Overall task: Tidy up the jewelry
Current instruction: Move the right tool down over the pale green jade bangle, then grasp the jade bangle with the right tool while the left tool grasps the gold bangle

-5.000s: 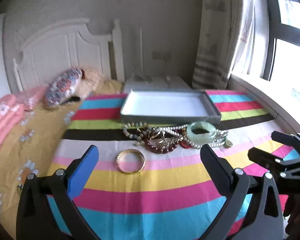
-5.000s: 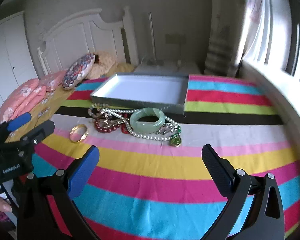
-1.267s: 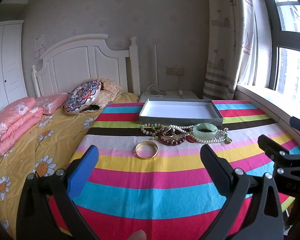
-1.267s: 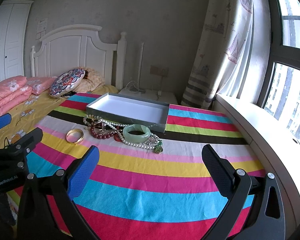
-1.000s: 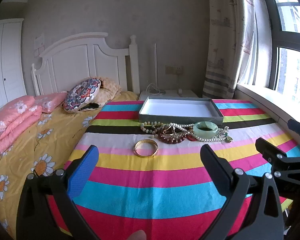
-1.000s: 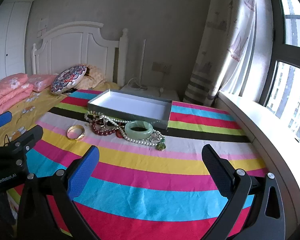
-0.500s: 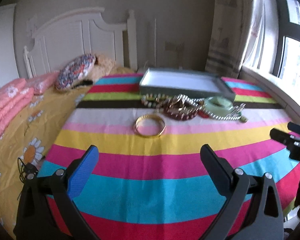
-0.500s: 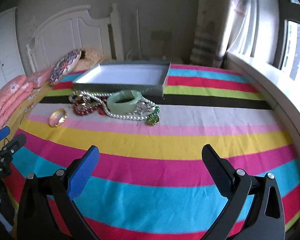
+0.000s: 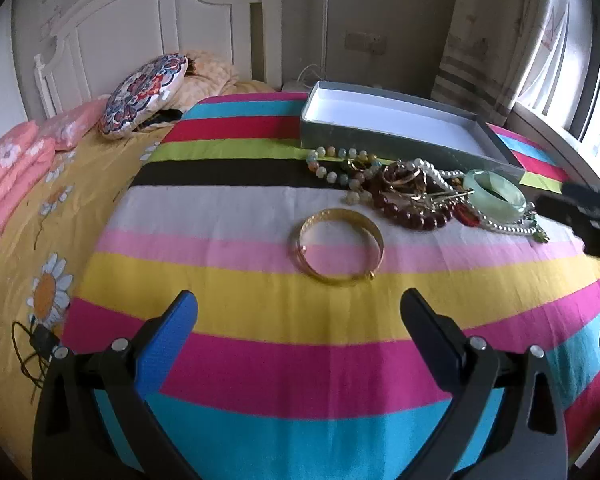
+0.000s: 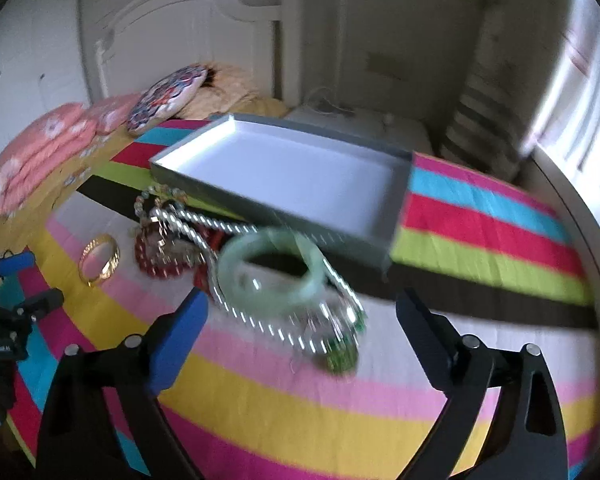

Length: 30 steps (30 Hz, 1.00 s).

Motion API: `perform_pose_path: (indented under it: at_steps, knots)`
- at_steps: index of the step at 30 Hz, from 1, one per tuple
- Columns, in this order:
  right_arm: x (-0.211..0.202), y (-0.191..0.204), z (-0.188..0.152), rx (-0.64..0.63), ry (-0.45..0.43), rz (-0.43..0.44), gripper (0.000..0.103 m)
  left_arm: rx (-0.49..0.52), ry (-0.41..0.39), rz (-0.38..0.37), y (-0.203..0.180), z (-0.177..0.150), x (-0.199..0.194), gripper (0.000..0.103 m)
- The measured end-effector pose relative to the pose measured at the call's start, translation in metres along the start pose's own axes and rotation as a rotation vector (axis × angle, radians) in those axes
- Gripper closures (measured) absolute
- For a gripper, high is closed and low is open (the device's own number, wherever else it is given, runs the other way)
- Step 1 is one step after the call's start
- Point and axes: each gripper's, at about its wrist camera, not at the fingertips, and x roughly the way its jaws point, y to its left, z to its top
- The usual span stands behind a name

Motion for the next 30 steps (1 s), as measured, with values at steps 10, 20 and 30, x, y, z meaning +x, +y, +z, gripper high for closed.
perform_pose_path:
  at_steps: [10, 20, 30]
  knots:
    - [0.055, 0.010, 0.023, -0.081, 0.177, 0.006, 0.016, 0.023, 0.090, -0.055, -0.011, 0.011, 0.028, 0.003]
    - [0.074, 0.005, 0.022, -0.033, 0.186, 0.094, 0.024, 0.004, 0.126, -0.058, -0.010, 0.031, 0.051, 0.003]
    - [0.062, 0.005, 0.016, -0.016, 0.101, 0.096, 0.026, 0.037, 0.118, -0.019, -0.017, 0.034, 0.060, 0.003]
